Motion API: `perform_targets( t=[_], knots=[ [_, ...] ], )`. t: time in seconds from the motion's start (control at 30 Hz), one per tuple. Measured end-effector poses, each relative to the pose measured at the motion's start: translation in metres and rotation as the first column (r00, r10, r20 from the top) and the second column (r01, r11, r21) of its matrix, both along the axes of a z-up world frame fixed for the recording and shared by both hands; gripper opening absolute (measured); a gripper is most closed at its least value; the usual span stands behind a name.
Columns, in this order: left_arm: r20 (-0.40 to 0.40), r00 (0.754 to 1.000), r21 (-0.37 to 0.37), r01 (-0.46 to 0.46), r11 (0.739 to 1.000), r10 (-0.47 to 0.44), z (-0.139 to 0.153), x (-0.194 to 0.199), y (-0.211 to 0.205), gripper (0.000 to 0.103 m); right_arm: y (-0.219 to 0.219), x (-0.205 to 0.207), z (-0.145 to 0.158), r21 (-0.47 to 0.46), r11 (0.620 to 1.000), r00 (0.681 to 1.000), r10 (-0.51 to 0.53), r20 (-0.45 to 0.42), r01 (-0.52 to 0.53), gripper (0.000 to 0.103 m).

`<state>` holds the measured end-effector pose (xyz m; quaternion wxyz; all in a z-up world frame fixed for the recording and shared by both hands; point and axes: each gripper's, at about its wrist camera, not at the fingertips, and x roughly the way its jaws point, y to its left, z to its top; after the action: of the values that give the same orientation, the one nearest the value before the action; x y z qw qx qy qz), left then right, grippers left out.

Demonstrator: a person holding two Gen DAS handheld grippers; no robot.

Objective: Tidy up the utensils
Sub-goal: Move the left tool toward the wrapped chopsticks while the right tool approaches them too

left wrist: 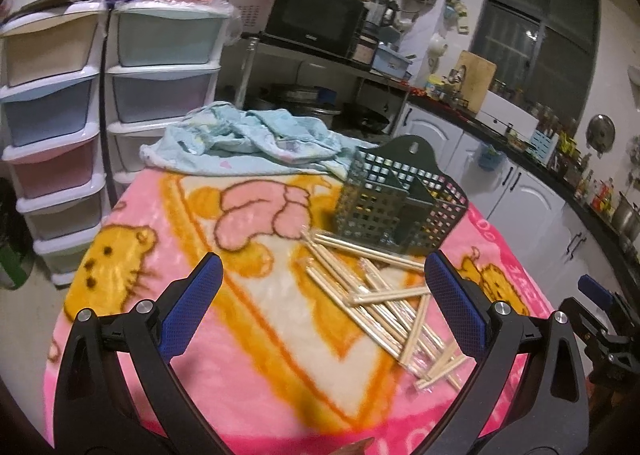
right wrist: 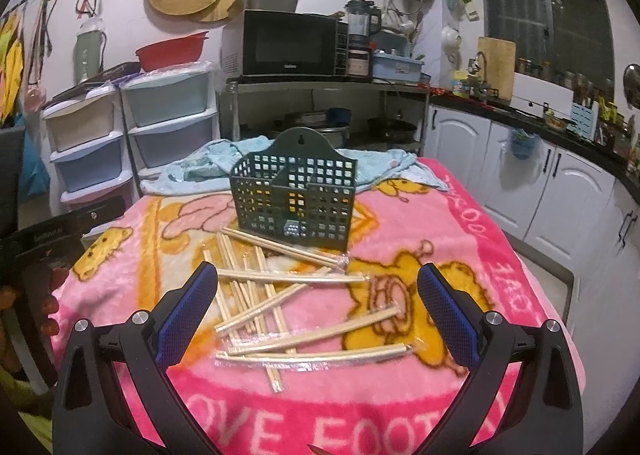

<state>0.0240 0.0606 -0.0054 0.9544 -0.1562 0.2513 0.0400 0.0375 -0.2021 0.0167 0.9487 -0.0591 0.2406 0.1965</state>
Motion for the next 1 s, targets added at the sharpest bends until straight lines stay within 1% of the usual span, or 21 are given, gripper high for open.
perform_targets(
  t=[0.13,0.27,0.4,0.47,0.5,0.57,0.73,0.87,1.0],
  knots=[
    [0.004,1.0,-0.012,-0.023,1.0,0.023,0.006,0.006,0.014,0.093,0.006,0.009,0.004,0.002,1.0,1.0,0.022,0.004,-0.022,0.097],
    [0.0,0.999,0.003,-0.034,0.999,0.034,0.011,0.015,0.022,0.093,0.01,0.02,0.01,0.013,0.999,0.999,0.036,0.004,-0.036,0.097],
    [0.0,1.0,-0.006,-0.01,1.0,0.01,0.015,0.028,0.028,0.093,0.012,0.032,0.015,0.015,0.999,0.999,0.042,-0.007,-0.042,0.097],
    [-0.012,1.0,0.004,-0.009,1.0,0.009,0.015,0.035,0.029,0.093,0.011,0.04,0.016,0.016,0.999,0.999,0.038,-0.019,-0.038,0.097],
    [-0.022,1.0,-0.004,0.0,1.0,0.0,0.015,0.04,0.031,0.093,0.011,0.043,0.017,0.017,0.999,0.999,0.038,-0.022,-0.037,0.097],
    [-0.039,0.999,-0.018,0.015,1.0,-0.015,0.012,0.049,0.032,0.093,0.009,0.051,0.017,0.02,0.999,0.999,0.03,-0.022,-0.03,0.097],
    [-0.1,0.995,-0.023,0.028,0.999,-0.03,0.0,0.075,0.032,0.093,0.004,0.073,0.017,0.016,1.0,1.0,0.0,-0.029,0.001,0.097],
    [-0.137,0.989,-0.048,0.056,0.997,-0.062,-0.014,0.091,0.031,0.091,-0.005,0.092,0.01,0.03,0.999,0.998,-0.023,-0.061,0.025,0.097],
    [-0.171,0.981,-0.093,0.081,0.992,-0.096,-0.028,0.104,0.028,0.088,-0.01,0.113,-0.005,0.021,0.999,0.992,-0.039,-0.118,0.042,0.097]
  ],
)
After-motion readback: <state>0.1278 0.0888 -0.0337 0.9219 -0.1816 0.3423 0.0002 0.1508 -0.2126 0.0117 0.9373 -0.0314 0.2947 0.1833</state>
